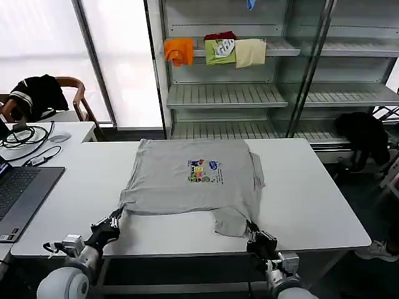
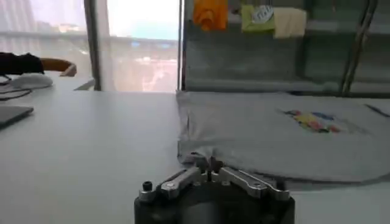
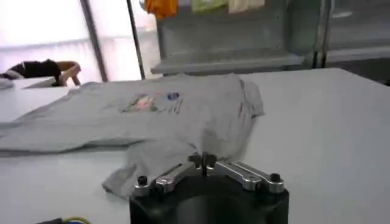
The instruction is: Fold and organize the clothes.
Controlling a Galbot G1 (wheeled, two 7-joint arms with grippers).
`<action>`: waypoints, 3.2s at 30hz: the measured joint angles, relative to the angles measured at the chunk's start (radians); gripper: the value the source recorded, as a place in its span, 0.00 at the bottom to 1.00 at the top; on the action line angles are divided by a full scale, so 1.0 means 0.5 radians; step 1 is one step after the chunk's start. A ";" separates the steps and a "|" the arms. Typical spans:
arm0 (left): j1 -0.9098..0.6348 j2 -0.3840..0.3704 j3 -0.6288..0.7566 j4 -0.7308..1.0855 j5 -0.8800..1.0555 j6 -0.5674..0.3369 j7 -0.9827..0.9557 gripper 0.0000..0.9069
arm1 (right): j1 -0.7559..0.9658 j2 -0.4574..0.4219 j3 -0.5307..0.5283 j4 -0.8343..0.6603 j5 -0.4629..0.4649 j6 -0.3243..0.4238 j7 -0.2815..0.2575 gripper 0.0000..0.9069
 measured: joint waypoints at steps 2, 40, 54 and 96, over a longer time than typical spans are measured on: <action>-0.038 0.004 0.001 0.011 -0.032 0.000 -0.004 0.00 | 0.069 0.019 -0.004 -0.036 0.016 0.014 0.017 0.00; -0.961 0.003 0.248 0.854 0.104 0.046 0.020 0.89 | 1.626 0.169 0.010 -1.529 -0.166 0.001 0.080 0.34; -1.011 0.011 0.284 0.887 0.158 0.038 0.020 1.00 | 1.733 0.169 0.022 -1.666 -0.211 0.141 0.105 1.00; -0.805 -0.063 0.281 0.706 0.425 0.289 0.063 0.01 | 1.054 -0.071 0.116 -1.037 -0.044 -0.320 0.061 0.00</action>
